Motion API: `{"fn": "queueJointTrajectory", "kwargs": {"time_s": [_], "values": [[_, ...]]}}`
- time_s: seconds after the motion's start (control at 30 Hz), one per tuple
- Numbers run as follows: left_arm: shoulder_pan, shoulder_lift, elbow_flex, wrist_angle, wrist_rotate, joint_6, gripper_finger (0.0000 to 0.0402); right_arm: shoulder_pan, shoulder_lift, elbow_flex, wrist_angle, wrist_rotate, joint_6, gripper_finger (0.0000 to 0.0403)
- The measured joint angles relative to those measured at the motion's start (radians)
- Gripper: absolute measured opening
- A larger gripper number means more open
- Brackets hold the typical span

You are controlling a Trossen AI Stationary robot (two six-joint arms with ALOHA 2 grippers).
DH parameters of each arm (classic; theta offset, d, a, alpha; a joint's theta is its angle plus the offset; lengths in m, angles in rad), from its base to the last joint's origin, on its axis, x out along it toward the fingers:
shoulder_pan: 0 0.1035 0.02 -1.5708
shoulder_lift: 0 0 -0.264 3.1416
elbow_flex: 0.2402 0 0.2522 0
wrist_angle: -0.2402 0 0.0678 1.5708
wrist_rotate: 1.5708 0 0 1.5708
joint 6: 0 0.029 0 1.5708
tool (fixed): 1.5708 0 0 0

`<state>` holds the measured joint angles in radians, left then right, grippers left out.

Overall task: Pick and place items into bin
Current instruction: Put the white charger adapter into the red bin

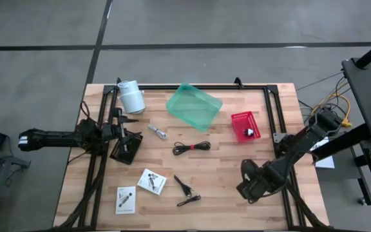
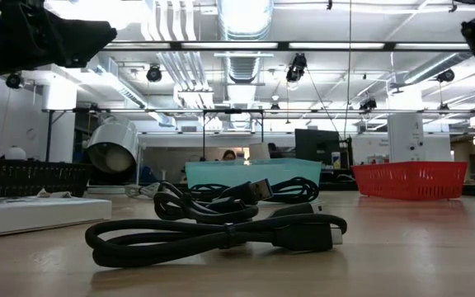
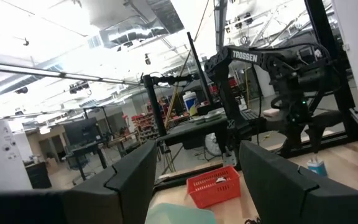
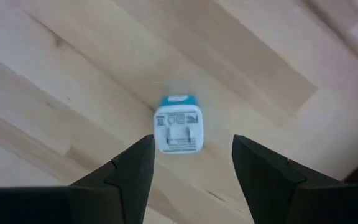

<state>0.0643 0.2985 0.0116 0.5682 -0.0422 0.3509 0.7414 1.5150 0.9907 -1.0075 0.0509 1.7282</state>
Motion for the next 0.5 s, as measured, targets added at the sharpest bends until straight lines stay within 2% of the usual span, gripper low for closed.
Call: {"fn": "queueJointTrajectory", "kwargs": {"time_s": [0.17, 0.5], "values": [[0.0, 0.0, 0.0, 0.001, 0.0, 0.002, 0.0215, -0.001, 0.007, -0.003, 0.076, 0.002, 0.01, 0.0201], [0.0, 0.001, 0.0, 0.002, 0.0, 0.054, 0.0215, -0.003, 0.07, -0.005, 0.071, 0.0, 0.024, 0.0201]]}}
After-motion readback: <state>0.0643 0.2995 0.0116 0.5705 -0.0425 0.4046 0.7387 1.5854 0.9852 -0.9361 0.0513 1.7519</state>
